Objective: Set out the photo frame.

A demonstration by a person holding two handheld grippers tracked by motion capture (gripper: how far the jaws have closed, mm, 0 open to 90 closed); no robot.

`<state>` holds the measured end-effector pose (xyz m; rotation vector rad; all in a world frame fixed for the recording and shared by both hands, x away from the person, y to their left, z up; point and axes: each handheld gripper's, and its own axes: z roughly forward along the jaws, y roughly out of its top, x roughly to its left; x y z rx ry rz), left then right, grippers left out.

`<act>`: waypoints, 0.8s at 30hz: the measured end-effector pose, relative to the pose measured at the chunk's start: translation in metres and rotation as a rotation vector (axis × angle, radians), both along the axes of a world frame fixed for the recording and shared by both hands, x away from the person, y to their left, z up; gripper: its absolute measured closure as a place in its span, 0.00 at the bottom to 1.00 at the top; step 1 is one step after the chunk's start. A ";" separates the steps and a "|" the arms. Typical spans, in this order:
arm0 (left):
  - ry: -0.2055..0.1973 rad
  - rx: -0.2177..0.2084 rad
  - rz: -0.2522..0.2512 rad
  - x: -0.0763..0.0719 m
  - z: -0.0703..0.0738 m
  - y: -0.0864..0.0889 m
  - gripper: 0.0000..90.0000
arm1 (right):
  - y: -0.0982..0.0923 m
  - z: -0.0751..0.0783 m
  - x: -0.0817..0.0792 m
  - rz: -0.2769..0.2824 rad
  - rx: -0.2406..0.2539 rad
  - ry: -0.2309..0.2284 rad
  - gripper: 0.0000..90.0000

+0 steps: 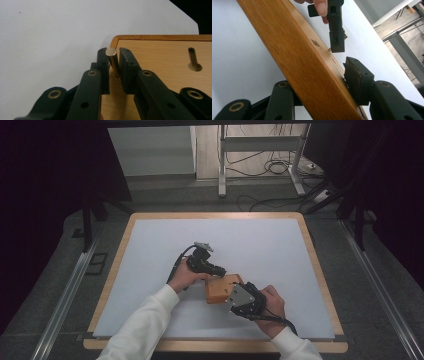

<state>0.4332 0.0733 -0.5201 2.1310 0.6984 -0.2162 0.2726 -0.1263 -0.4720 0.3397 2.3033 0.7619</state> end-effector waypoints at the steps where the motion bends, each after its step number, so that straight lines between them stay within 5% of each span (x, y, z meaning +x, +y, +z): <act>1: -0.014 0.002 0.005 -0.001 0.000 -0.001 0.88 | 0.000 0.001 0.001 0.001 0.001 0.004 0.61; 6: -0.102 0.041 0.033 -0.008 0.005 -0.004 0.81 | 0.000 0.003 0.004 -0.003 0.015 0.021 0.62; 11: -0.126 0.041 0.094 -0.009 0.009 0.003 0.66 | 0.000 0.005 0.006 0.001 0.018 0.031 0.62; 16: -0.212 0.074 0.187 -0.017 0.018 0.019 0.57 | -0.002 0.006 0.008 0.003 0.024 0.042 0.62; 24: -0.270 0.113 0.230 -0.033 0.022 0.052 0.50 | -0.002 0.008 0.009 0.005 0.023 0.050 0.62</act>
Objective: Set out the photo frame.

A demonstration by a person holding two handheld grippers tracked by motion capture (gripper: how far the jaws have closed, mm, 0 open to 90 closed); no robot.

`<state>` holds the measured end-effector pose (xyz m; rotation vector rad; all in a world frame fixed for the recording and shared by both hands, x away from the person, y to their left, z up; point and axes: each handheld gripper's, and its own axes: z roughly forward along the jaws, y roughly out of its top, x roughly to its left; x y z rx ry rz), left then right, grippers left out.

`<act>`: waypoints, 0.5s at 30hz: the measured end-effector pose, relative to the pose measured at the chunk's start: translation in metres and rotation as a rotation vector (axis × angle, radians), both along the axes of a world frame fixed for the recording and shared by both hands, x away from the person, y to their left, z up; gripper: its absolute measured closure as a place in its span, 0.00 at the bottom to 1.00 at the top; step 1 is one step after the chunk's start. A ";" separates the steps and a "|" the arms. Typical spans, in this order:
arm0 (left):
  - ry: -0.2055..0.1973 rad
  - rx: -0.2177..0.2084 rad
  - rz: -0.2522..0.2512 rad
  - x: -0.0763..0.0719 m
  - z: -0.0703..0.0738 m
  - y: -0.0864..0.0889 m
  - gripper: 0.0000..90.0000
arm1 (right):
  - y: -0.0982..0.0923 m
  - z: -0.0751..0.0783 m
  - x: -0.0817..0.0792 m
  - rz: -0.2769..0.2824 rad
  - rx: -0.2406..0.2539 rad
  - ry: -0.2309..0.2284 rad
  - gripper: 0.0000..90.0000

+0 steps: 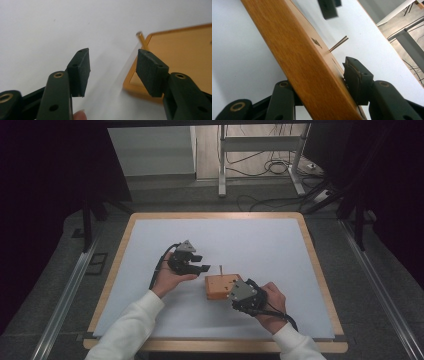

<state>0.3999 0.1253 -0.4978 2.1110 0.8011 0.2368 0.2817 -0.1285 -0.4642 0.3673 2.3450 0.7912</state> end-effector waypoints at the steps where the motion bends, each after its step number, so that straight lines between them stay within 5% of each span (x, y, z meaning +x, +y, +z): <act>1: -0.003 0.009 0.003 -0.001 -0.001 0.004 0.49 | 0.000 0.000 0.000 0.000 0.000 0.000 0.62; 15: 0.017 0.044 0.018 -0.011 -0.016 0.028 0.47 | 0.002 0.009 0.010 0.003 -0.005 0.029 0.65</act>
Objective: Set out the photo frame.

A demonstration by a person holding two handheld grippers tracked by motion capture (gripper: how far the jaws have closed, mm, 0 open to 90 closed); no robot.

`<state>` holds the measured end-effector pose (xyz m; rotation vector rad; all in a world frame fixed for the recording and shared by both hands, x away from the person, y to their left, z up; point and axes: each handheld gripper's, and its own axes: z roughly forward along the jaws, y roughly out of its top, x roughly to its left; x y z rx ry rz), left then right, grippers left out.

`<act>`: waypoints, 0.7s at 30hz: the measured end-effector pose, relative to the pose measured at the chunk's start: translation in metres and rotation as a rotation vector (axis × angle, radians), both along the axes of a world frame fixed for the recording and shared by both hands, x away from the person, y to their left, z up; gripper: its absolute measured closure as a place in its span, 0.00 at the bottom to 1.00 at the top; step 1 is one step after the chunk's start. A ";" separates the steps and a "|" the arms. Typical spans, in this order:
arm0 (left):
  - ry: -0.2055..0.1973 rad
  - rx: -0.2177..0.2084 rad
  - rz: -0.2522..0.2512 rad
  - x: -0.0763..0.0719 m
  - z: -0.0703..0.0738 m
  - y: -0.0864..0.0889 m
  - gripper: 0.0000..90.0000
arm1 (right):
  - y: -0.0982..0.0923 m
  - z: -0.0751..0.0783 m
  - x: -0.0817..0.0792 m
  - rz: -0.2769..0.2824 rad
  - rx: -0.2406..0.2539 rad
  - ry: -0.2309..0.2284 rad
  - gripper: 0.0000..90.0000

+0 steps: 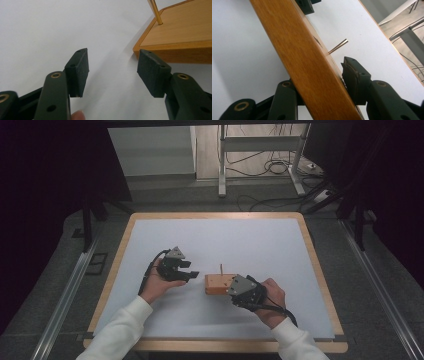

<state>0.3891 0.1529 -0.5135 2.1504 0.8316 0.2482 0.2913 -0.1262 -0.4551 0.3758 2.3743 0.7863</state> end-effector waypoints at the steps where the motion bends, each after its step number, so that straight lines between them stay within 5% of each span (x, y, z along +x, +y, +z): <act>1: 0.005 -0.008 0.007 -0.001 0.000 0.001 0.47 | 0.000 0.001 0.001 0.003 0.001 0.004 0.66; 21: 0.019 -0.013 0.012 0.000 -0.005 0.005 0.47 | 0.016 0.023 0.017 0.070 -0.041 0.044 0.79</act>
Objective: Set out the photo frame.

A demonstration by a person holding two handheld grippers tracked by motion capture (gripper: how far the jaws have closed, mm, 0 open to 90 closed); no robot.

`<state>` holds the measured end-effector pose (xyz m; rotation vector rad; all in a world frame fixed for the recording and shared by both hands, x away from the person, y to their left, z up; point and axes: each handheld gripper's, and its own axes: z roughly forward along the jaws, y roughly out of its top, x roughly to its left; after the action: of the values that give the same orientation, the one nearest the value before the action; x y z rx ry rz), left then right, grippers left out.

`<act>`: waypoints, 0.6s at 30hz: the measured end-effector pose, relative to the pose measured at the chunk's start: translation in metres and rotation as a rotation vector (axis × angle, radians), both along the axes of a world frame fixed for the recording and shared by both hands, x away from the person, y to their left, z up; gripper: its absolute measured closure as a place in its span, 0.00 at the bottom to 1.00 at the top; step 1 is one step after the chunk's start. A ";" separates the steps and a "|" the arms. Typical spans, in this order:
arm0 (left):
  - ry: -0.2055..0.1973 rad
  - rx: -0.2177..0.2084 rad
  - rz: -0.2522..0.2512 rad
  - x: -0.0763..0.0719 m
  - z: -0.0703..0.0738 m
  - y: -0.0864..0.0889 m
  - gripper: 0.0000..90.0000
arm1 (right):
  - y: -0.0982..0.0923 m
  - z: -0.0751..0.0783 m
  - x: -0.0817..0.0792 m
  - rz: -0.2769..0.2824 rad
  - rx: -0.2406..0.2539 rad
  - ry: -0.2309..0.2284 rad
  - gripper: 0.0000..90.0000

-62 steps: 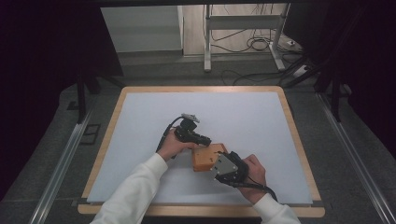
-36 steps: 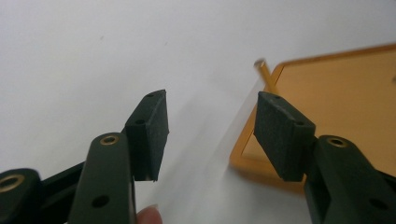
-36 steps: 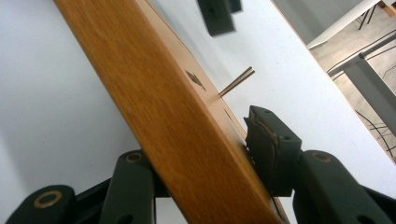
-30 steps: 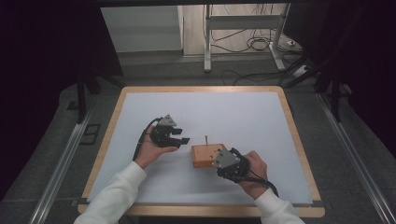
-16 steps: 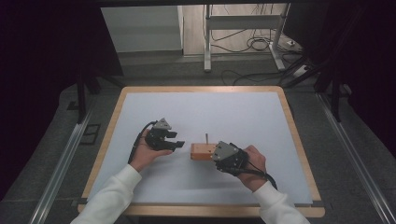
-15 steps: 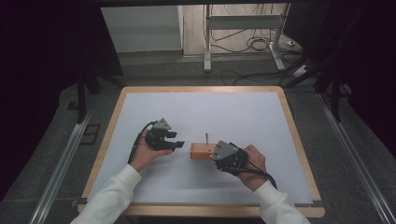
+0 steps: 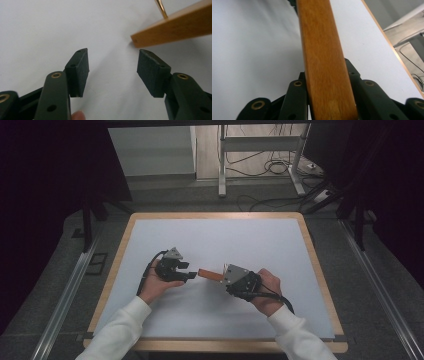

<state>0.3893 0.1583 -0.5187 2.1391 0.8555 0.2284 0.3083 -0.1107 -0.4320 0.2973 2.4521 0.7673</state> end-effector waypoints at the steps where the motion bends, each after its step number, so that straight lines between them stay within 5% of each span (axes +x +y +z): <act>1: 0.000 -0.001 0.000 0.000 0.000 0.000 0.47 | 0.000 0.002 -0.002 0.010 0.001 0.008 0.80; 8: 0.001 0.001 -0.008 -0.001 0.001 -0.002 0.48 | -0.007 0.010 -0.010 0.055 0.028 0.067 0.80; 18: 0.003 -0.001 -0.009 -0.001 0.001 0.000 0.47 | -0.011 0.021 0.006 -0.013 0.096 0.050 0.72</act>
<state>0.3886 0.1584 -0.5176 2.1419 0.8480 0.2198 0.3146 -0.1214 -0.4113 0.3722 2.4613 0.8831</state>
